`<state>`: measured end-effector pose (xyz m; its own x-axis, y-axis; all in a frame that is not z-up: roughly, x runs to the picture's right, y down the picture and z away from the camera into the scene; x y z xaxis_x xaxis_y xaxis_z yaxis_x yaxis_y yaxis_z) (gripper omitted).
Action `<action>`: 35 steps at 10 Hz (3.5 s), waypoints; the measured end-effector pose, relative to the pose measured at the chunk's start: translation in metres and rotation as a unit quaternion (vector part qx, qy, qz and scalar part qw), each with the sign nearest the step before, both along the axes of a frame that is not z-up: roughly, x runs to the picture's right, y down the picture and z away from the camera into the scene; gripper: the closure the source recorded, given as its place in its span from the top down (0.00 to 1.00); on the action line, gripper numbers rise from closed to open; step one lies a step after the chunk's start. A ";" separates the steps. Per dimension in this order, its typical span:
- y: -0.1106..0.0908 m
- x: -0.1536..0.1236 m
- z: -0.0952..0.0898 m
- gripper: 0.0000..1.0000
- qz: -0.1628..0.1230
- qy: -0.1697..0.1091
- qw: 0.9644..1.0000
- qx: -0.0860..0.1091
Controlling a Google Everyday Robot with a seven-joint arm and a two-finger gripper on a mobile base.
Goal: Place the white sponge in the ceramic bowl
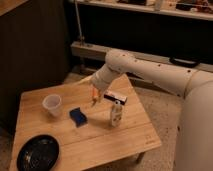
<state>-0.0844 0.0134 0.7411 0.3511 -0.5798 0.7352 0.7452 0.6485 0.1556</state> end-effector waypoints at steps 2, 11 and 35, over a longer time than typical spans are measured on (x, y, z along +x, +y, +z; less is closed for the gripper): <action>0.011 -0.004 0.002 0.80 -0.007 0.017 1.000 0.024; 0.063 -0.032 0.010 0.80 -0.063 -0.025 0.996 0.061; 0.139 -0.094 0.135 0.76 -0.362 -0.071 0.925 0.087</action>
